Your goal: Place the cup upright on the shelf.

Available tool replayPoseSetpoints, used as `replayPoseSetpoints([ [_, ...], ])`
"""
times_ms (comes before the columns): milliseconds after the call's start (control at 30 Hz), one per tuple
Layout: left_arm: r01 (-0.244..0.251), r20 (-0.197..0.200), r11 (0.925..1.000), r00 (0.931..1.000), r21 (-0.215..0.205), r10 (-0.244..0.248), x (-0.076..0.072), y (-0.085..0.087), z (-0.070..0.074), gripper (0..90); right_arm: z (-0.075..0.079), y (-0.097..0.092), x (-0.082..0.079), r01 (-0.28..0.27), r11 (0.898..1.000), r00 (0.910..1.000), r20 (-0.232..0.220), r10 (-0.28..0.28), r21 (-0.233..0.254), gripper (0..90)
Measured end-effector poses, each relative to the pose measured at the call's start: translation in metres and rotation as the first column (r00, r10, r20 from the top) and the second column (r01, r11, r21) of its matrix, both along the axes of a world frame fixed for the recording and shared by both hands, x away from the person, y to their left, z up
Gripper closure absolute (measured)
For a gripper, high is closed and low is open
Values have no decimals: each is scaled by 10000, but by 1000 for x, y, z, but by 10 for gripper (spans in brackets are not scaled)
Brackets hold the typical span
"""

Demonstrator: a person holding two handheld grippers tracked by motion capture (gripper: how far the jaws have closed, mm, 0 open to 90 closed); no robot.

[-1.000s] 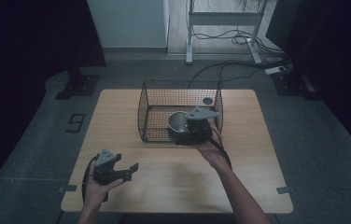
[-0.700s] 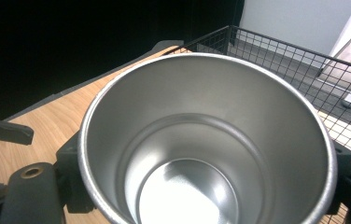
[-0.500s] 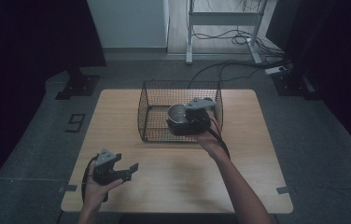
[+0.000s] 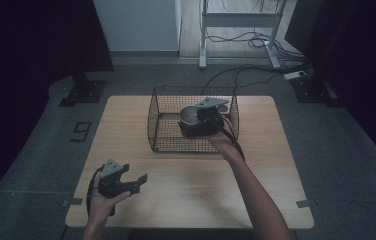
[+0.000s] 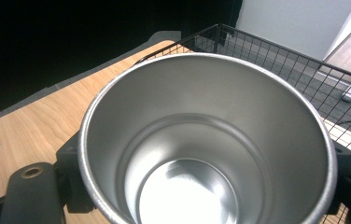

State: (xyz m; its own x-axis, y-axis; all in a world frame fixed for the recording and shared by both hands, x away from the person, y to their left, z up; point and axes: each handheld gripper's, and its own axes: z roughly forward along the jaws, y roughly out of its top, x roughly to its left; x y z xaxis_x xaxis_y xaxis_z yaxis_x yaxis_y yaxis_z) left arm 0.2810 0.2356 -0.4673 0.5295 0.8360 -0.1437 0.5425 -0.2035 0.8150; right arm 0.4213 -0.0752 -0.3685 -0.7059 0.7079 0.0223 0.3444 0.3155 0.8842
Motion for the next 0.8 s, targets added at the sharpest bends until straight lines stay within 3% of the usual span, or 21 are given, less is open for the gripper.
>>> replayPoseSetpoints([
  [500,-26,49,10000,10000,-93,26,-1,2,2,167,4,4,26,67,9993,10000,-59,-69,-358,184],
  [800,-3,15,10000,10000,-70,3,0,3,1,167,3,4,39,100,9995,9998,-161,-105,-302,184],
])
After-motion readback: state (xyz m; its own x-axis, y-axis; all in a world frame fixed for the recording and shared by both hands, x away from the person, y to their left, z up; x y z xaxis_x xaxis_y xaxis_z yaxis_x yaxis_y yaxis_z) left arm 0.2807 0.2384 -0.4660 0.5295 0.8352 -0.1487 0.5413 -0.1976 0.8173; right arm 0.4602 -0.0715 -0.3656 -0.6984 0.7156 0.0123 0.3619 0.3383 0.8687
